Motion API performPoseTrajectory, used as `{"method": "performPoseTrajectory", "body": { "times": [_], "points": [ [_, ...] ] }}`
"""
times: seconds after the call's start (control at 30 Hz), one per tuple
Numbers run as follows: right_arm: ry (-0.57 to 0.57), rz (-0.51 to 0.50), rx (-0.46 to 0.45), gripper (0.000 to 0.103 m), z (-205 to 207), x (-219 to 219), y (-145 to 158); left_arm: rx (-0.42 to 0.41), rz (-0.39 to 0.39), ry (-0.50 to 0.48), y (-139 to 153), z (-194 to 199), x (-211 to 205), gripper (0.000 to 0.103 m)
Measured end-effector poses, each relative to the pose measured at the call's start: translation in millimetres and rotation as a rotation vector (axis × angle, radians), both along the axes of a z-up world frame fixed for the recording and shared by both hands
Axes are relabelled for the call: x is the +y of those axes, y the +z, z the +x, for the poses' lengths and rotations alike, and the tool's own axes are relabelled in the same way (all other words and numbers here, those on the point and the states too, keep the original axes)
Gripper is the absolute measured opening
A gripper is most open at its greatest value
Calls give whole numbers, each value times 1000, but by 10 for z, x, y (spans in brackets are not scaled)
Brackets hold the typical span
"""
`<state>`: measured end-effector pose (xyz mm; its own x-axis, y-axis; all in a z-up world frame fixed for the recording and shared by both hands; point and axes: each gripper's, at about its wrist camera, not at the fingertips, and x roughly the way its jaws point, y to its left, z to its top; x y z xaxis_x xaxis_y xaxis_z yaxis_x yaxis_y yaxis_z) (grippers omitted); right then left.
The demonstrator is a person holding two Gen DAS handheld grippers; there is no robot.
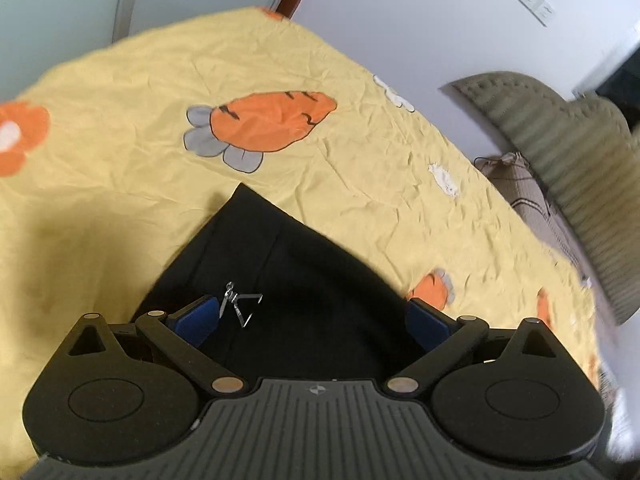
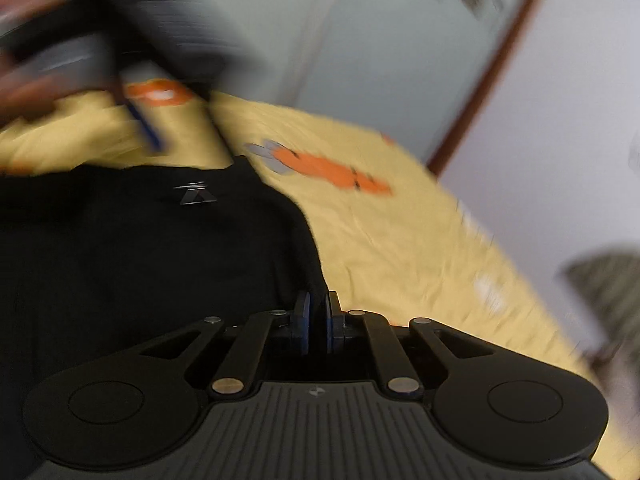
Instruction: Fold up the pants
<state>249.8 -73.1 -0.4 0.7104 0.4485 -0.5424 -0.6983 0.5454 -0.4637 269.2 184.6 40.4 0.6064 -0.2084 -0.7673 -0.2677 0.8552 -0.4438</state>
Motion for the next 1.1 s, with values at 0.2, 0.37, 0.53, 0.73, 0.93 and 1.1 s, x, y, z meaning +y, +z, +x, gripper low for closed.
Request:
{"method": "performPoseTrajectory", "body": {
  "times": [0.2, 0.37, 0.53, 0.73, 0.93, 1.1],
  "points": [
    [107, -69, -172, 3, -671, 119, 32, 99, -239, -12, -266, 201, 129, 96],
    [60, -98, -178, 4, -496, 169, -9, 132, -321, 88, -444, 312, 280, 88],
    [-61, 32, 39, 81, 504, -125, 99, 88, -215, 43, -257, 195, 188, 94],
    [-120, 246, 435, 90, 1655, -475, -96, 55, -73, 25, -143, 202, 125, 97],
    [-72, 207, 472, 6, 1381, -366, -319, 93, -163, 51, -289, 362, 249, 97],
    [15, 26, 79, 5, 480, -49, -259, 132, -318, 64, -422, 495, 310, 102]
  ]
}}
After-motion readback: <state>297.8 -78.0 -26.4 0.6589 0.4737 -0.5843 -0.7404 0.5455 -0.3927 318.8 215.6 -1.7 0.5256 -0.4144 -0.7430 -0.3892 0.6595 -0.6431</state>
